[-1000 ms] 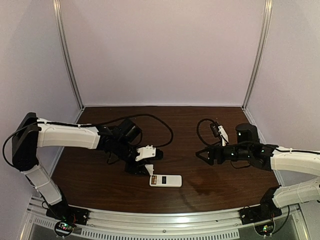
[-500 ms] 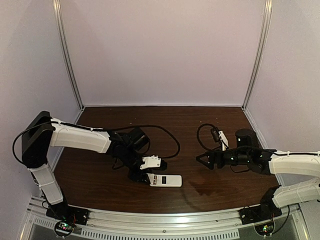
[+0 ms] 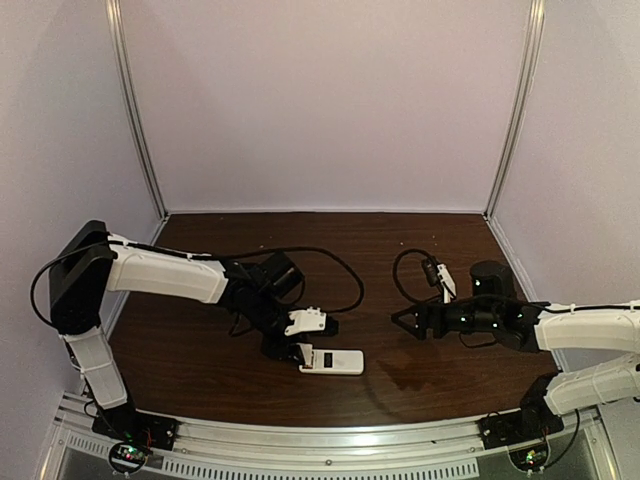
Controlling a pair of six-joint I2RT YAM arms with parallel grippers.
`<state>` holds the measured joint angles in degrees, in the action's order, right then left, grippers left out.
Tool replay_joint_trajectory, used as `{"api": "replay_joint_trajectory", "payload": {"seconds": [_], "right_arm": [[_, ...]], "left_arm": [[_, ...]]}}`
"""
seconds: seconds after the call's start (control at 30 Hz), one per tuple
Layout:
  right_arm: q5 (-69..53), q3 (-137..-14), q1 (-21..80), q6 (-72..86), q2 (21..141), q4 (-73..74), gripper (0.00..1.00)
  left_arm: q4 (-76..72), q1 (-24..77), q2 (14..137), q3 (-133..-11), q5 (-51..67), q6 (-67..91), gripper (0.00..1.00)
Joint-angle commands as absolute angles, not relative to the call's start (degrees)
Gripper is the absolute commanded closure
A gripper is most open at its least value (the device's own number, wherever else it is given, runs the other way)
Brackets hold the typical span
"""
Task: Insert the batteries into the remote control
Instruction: Load the battery cover onto the remote control without the battery cover.
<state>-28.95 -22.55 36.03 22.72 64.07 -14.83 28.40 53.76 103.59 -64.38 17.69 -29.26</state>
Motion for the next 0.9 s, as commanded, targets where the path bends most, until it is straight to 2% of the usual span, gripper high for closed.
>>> {"api": "replay_joint_trajectory", "payload": {"seconds": [0.0,0.87], "right_arm": [[-28.6,-22.6,36.1,22.7,64.5,-15.4,0.15],[-29.5,-22.9,36.1,22.6,66.0,-16.1,0.14]], "left_arm": [[28.1,54.0,104.8,-65.5,17.7,-28.3,0.60],[26.9,54.1,105.9,-66.3,20.8,-25.6,0.57]]}}
